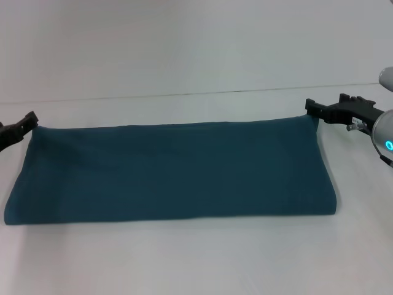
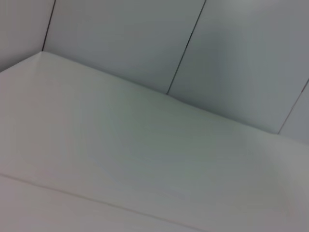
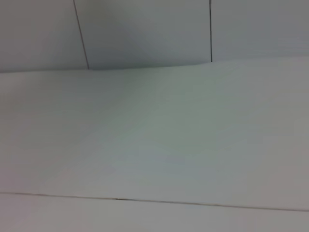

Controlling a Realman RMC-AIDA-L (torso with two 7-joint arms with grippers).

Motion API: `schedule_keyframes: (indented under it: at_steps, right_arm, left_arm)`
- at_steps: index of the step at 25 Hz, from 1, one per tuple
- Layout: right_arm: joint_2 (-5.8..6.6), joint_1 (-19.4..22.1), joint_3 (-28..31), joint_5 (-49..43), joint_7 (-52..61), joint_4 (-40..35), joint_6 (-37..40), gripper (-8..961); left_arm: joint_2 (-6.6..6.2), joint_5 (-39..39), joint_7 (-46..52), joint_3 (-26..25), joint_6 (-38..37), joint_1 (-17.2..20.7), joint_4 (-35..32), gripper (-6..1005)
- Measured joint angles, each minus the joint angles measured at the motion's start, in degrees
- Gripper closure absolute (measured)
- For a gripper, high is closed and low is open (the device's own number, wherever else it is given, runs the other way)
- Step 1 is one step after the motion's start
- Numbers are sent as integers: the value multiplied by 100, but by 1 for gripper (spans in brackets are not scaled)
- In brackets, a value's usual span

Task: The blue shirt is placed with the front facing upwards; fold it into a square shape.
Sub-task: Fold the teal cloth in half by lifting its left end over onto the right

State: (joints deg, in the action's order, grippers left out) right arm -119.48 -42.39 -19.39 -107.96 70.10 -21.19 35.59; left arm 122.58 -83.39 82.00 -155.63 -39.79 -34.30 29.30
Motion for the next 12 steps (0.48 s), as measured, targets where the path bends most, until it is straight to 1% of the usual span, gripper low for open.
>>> schedule_keyframes:
  at_steps: [1, 2, 4, 6, 7, 8, 10, 12]
  right_arm:
    - [0, 9, -5, 2, 9, -4, 4, 116]
    - [-1, 16, 0, 3, 19, -10, 16, 95]
    - [0, 40, 1, 3, 54, -32, 51, 52]
    - [11, 89, -120, -35, 244, -113, 131, 9]
    - [22, 120, -247, -70, 403, -175, 186, 9]
    - [34, 148, -367, -100, 539, -227, 227, 9]
    - [79, 237, -740, -171, 916, -375, 356, 8]
    - [119, 320, -992, -198, 1140, -499, 514, 8]
  left_arm:
    - [1, -5, 49, 7, -28, 1, 35, 286]
    - [1, -1, 133, 10, -56, 1, 74, 233]
    - [-8, 19, 437, 84, -117, 11, 160, 191]
    - [-26, 21, 628, 152, -152, 21, 209, 149]
    - [-122, 26, 1057, 373, -302, 49, 256, 128]
    - [-145, 29, 1100, 406, -334, 52, 256, 130]
    - [-238, 40, 1240, 558, -494, 59, 242, 133]
    - [-318, 46, 1328, 741, -698, 69, 234, 136]
